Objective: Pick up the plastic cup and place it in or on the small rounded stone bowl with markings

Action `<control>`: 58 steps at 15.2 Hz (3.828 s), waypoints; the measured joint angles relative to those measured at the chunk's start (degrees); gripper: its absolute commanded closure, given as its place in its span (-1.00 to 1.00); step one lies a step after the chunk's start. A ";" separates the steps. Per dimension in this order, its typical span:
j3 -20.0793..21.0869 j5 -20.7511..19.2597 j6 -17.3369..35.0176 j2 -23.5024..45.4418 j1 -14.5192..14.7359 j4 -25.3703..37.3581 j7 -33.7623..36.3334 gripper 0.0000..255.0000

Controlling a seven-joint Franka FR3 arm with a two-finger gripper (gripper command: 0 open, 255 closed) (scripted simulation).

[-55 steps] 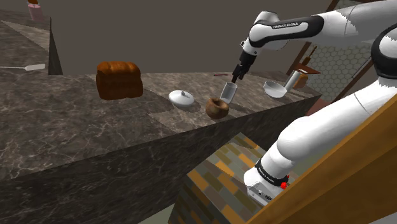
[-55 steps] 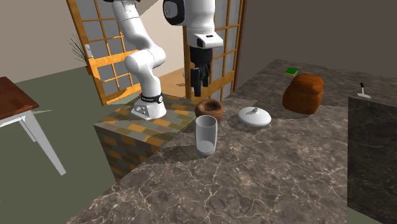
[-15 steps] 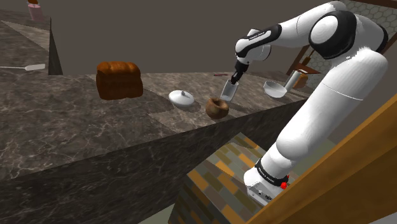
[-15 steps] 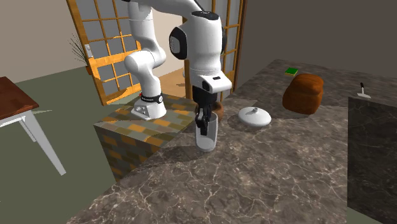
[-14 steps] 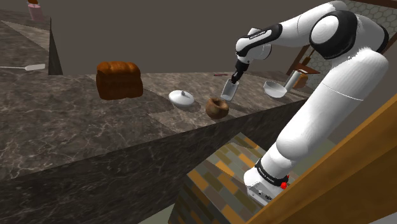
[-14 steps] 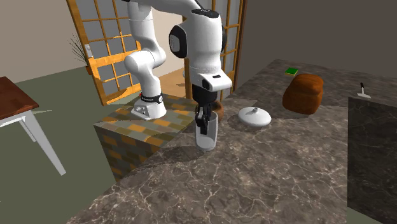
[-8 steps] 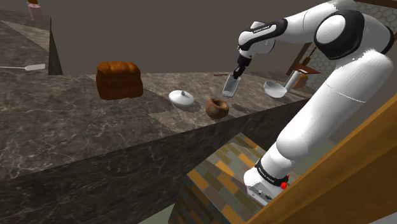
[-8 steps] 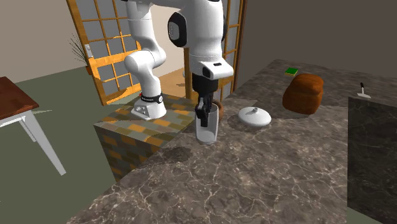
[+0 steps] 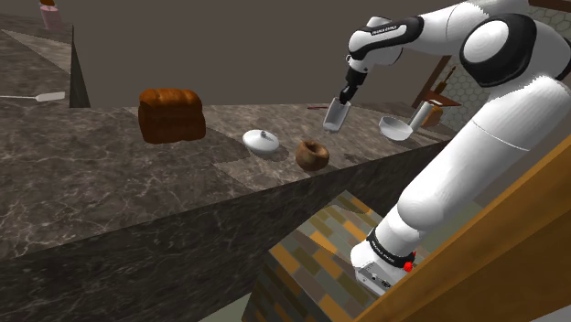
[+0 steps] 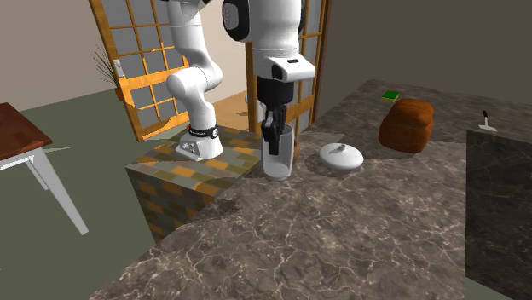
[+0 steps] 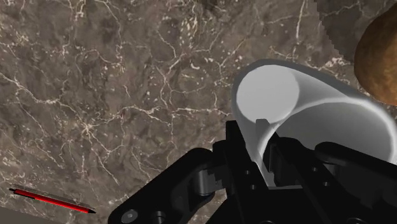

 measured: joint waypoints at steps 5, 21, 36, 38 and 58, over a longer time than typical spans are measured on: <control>0.17 -0.43 -3.75 -1.01 0.08 2.83 0.28 1.00; 6.93 -4.81 -12.94 -13.71 2.97 -0.44 10.97 1.00; 15.20 -5.41 -12.67 -25.48 5.11 -13.33 22.35 1.00; 15.13 -5.50 -11.21 -25.47 5.08 -14.78 22.47 1.00; 14.28 -6.10 -1.08 -24.11 4.82 -23.33 22.91 -1.00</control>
